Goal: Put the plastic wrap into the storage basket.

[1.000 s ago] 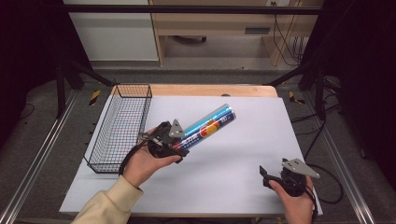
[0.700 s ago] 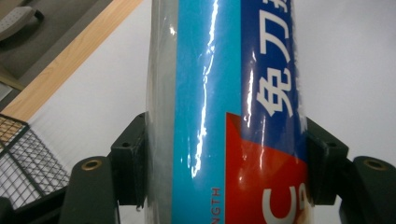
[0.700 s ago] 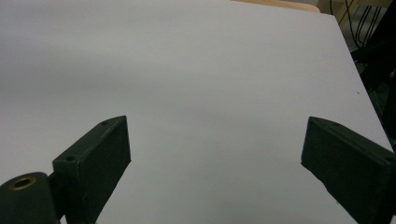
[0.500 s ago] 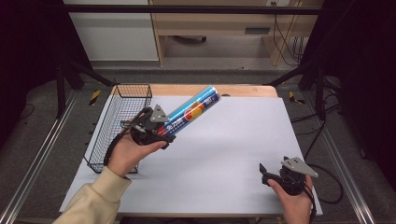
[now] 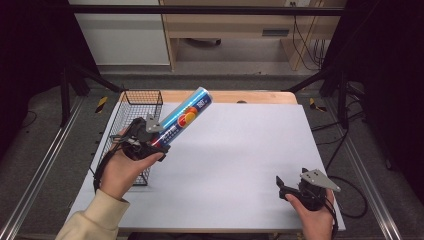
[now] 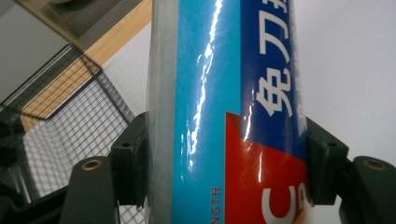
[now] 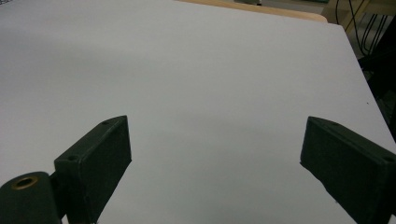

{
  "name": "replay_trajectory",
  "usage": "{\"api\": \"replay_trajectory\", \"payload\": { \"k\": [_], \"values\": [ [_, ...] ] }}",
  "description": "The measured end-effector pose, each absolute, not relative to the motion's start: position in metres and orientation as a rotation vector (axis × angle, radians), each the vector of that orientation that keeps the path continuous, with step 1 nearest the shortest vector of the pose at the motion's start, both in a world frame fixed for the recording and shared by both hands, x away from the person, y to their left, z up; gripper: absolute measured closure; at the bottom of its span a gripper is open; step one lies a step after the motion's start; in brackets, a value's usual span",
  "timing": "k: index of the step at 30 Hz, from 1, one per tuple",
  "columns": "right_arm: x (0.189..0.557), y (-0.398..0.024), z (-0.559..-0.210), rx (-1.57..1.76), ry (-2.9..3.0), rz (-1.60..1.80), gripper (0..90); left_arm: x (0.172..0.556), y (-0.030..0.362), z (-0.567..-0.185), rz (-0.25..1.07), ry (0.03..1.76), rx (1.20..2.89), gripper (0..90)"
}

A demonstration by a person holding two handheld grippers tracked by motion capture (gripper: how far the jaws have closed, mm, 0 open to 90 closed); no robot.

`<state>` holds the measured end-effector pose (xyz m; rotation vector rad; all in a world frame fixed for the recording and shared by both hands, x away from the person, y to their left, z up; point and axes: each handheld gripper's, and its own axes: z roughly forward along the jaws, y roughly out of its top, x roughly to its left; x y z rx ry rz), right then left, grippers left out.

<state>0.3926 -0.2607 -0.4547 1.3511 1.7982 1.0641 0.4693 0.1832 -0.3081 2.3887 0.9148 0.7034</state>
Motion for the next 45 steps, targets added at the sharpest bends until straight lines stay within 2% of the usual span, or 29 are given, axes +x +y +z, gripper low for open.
{"api": "replay_trajectory", "payload": {
  "k": [14, 31, 45],
  "values": [
    [0.395, -0.259, -0.457, 1.360, 1.806, 1.069, 9.4, 0.469, 0.203, -0.302, 0.779, 1.021, 2.382, 31.8],
    [0.394, -0.253, -0.455, 1.332, 1.827, 1.078, 8.8, 0.468, 0.221, -0.305, 0.791, 1.187, 2.377, 31.8],
    [0.393, -0.253, -0.455, 1.338, 1.828, 1.081, 9.3, 0.483, 0.242, -0.320, 0.770, 1.338, 2.375, 31.7]
  ]
}}
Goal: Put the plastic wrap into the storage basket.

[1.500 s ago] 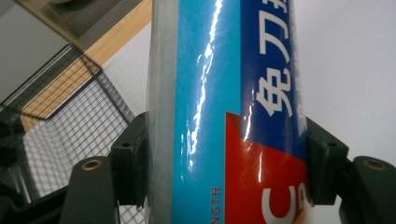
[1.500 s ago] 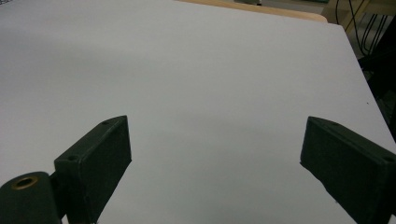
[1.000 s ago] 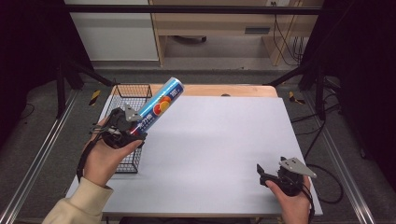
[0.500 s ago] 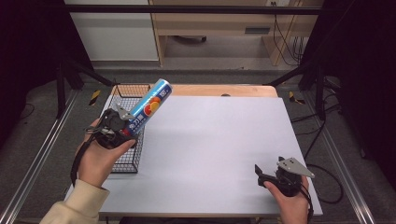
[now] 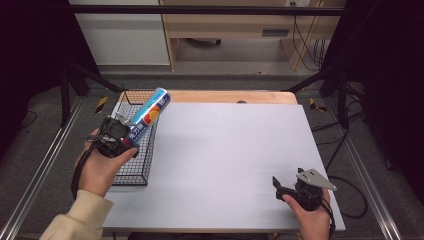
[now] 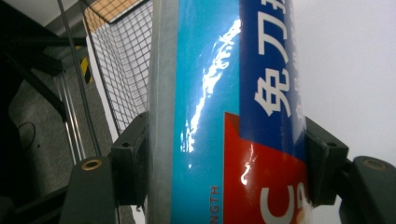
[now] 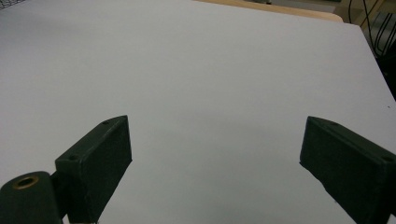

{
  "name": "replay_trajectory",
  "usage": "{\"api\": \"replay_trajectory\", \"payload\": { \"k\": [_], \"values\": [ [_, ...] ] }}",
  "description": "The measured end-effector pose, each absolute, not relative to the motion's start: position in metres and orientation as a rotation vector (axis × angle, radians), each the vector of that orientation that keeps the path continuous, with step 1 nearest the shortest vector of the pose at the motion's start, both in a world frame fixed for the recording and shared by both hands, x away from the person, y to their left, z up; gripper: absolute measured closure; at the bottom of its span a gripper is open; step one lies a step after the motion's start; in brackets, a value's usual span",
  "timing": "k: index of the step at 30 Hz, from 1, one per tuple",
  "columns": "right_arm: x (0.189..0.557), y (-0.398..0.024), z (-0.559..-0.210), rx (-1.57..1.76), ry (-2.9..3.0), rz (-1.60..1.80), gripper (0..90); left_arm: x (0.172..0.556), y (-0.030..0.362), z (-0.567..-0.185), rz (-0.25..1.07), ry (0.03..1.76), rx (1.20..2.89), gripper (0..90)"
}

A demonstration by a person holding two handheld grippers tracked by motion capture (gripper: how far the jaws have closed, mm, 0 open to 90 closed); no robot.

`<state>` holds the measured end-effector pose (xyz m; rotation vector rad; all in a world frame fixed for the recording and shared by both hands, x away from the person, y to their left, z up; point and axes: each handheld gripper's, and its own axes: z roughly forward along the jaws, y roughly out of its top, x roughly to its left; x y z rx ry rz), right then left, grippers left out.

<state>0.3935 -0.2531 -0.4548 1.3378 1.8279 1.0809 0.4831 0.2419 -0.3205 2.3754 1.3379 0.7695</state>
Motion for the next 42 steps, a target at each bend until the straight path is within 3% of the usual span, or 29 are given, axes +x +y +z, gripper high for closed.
{"api": "replay_trajectory", "payload": {
  "k": [20, 42],
  "values": [
    [0.393, -0.254, -0.452, 1.323, 1.834, 1.125, 9.6, 0.499, 0.253, -0.335, 0.736, 1.569, 2.362, 31.7],
    [0.394, -0.252, -0.453, 1.326, 1.847, 1.127, 9.6, 0.505, 0.265, -0.353, 0.676, 1.640, 2.393, 31.7]
  ]
}}
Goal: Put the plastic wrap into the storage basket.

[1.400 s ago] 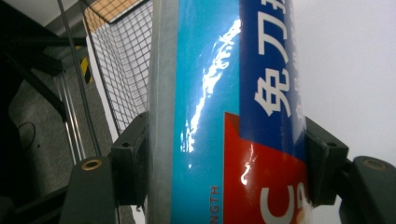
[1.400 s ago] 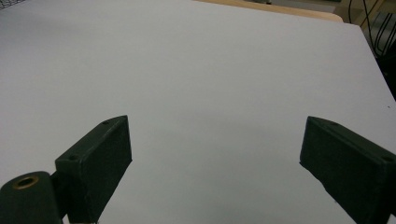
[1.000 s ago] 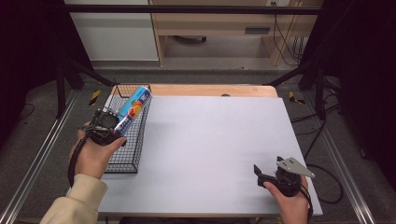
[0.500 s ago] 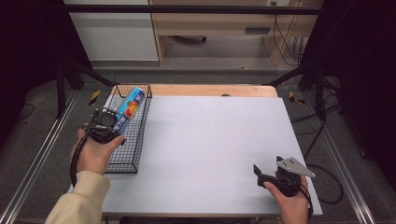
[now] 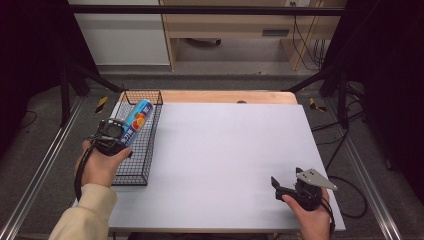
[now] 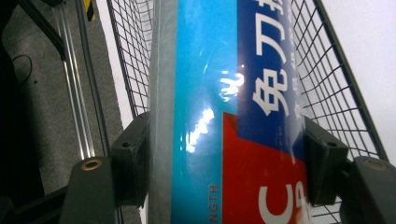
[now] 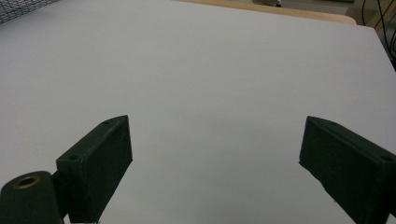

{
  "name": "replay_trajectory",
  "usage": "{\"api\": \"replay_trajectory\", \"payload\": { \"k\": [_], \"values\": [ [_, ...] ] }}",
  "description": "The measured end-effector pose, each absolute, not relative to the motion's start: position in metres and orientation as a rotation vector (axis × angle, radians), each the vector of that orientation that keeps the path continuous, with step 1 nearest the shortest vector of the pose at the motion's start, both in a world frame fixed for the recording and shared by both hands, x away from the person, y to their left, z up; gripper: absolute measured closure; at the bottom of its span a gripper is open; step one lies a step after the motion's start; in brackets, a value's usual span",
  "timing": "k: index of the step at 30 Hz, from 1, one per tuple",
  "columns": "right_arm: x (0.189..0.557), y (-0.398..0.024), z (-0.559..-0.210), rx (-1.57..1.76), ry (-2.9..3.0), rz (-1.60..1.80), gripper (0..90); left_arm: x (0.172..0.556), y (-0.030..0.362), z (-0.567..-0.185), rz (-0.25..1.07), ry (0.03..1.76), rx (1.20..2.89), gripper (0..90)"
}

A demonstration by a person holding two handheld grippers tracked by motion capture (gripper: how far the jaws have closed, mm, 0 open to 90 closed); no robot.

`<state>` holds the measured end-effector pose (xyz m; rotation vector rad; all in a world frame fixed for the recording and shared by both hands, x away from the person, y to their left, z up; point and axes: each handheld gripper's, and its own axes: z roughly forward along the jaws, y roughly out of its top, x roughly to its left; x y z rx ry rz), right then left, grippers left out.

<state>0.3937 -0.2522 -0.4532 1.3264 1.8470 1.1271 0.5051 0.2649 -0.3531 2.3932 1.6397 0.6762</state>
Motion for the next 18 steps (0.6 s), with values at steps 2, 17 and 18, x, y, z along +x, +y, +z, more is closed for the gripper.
{"api": "replay_trajectory", "payload": {
  "k": [2, 17, 18],
  "values": [
    [0.3938, -0.2522, -0.4533, 1.325, 1.848, 1.125, 9.6, 0.5049, 0.2652, -0.3545, 0.670, 1.643, 2.394, 31.7],
    [0.3938, -0.2518, -0.4535, 1.325, 1.852, 1.129, 9.7, 0.5134, 0.2673, -0.3620, 0.626, 1.687, 2.443, 31.7],
    [0.3937, -0.2517, -0.4535, 1.325, 1.851, 1.128, 9.7, 0.5136, 0.2674, -0.3622, 0.622, 1.688, 2.443, 31.6]
  ]
}}
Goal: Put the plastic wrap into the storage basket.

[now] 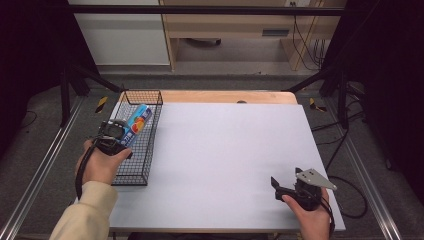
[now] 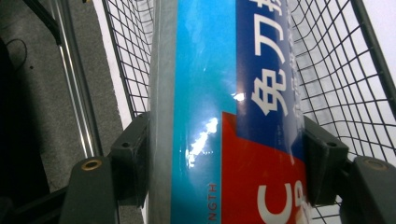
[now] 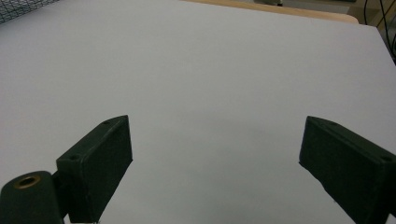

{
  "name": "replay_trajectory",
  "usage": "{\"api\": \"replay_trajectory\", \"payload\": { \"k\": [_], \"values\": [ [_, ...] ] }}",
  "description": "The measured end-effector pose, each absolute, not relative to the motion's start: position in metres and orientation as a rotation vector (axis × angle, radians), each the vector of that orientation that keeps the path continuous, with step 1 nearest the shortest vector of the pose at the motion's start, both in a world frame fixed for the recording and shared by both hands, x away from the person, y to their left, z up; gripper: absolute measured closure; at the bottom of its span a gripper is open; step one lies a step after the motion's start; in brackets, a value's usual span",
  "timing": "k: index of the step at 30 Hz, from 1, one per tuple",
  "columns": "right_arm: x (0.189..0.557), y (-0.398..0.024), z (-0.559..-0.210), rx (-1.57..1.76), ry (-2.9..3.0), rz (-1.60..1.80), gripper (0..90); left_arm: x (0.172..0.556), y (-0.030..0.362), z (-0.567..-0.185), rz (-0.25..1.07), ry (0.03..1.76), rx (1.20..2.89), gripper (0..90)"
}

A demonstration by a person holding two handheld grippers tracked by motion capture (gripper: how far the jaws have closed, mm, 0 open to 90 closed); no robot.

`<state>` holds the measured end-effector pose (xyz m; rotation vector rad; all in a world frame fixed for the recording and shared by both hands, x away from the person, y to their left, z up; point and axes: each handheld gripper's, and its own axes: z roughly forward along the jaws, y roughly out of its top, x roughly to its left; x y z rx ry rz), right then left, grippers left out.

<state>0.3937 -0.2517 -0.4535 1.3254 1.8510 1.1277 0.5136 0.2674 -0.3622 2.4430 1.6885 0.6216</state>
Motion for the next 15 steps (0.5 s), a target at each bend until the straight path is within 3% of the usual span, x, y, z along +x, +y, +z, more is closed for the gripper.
{"api": "replay_trajectory", "payload": {
  "k": [15],
  "values": [
    [0.3941, -0.2518, -0.4539, 1.325, 1.856, 1.128, 9.7, 0.5200, 0.2654, -0.3668, 0.579, 1.698, 2.515, 31.6]
  ]
}}
